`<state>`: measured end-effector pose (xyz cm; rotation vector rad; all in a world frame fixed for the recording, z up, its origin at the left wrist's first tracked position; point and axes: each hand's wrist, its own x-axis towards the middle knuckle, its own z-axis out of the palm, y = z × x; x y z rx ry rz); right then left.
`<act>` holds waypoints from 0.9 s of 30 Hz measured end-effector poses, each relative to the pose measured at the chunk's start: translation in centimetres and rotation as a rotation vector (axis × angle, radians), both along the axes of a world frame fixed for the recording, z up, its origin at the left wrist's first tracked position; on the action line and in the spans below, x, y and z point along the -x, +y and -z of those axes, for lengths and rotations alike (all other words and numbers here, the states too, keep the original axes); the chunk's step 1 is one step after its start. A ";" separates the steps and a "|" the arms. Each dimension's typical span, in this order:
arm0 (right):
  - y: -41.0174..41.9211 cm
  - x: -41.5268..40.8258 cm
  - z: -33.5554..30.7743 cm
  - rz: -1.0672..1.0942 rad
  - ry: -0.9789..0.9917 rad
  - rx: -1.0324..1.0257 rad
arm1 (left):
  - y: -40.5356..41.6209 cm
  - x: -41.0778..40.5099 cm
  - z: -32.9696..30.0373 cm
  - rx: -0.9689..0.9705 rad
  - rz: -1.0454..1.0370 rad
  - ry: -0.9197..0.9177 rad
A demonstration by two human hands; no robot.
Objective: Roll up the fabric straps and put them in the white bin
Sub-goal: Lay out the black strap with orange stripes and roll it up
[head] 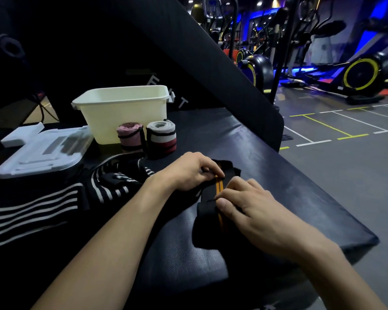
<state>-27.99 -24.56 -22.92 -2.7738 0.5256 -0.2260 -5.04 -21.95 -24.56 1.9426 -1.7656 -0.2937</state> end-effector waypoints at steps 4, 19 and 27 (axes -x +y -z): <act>0.5 -0.9 0.3 0.076 0.000 0.055 | 0.1 -0.2 0.1 0.021 -0.022 0.050; 2.2 -1.5 2.3 0.037 -0.533 0.427 | 0.7 -0.5 -0.1 -0.012 -0.016 0.061; 1.8 -0.3 2.1 0.037 -0.292 0.302 | 0.6 -1.0 0.2 -0.023 0.003 0.079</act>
